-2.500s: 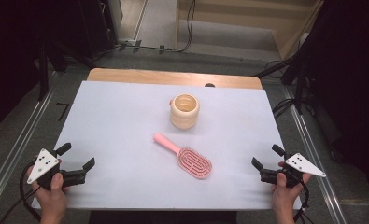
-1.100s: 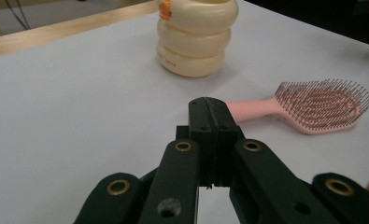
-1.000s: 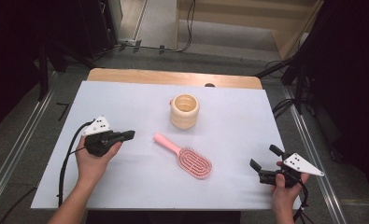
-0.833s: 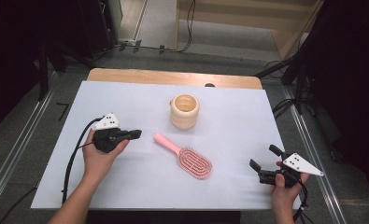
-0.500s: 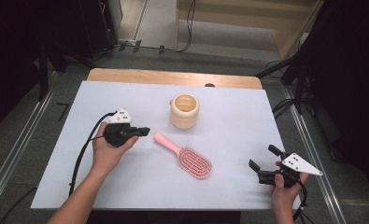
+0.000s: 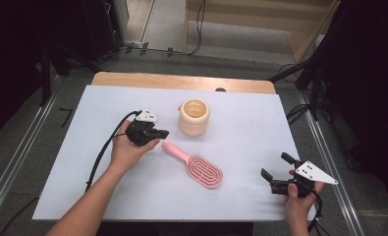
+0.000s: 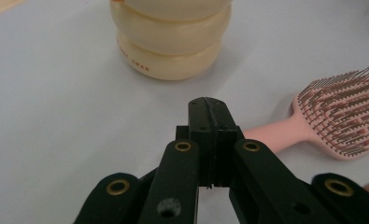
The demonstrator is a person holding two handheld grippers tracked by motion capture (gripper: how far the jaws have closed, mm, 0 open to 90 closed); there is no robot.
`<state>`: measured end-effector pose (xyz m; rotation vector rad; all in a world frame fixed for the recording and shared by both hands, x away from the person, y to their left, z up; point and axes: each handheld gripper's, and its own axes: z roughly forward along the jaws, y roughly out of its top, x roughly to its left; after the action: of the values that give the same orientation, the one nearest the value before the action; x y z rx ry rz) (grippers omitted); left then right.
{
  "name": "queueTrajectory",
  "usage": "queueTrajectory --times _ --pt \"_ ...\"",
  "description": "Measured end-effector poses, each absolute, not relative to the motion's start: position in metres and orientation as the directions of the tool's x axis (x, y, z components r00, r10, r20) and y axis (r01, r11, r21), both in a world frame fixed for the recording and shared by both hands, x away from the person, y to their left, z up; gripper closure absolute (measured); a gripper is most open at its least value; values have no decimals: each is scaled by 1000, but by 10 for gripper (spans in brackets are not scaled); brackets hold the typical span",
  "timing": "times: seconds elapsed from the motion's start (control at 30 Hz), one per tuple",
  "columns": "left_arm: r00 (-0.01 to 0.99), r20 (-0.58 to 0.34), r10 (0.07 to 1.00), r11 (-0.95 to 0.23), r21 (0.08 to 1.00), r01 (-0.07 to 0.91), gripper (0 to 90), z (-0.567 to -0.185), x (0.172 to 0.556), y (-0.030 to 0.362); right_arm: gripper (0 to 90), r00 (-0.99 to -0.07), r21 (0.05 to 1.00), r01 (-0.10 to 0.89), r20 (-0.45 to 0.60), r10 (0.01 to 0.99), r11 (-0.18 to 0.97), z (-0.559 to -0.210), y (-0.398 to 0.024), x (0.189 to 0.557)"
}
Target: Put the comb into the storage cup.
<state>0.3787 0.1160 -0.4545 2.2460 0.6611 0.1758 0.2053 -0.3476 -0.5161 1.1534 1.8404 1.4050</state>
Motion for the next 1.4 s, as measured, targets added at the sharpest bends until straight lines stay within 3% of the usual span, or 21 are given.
queueTrajectory --times 0.67,1.4 --pt "870 -85 486 -686 580 440 900 -481 406 89 0 -486 950 297 63 871 97 -516 -347 206" --pt "895 -91 436 -742 527 415 900 -484 395 93 0 -486 950 298 65 871 96 -516 -346 206"
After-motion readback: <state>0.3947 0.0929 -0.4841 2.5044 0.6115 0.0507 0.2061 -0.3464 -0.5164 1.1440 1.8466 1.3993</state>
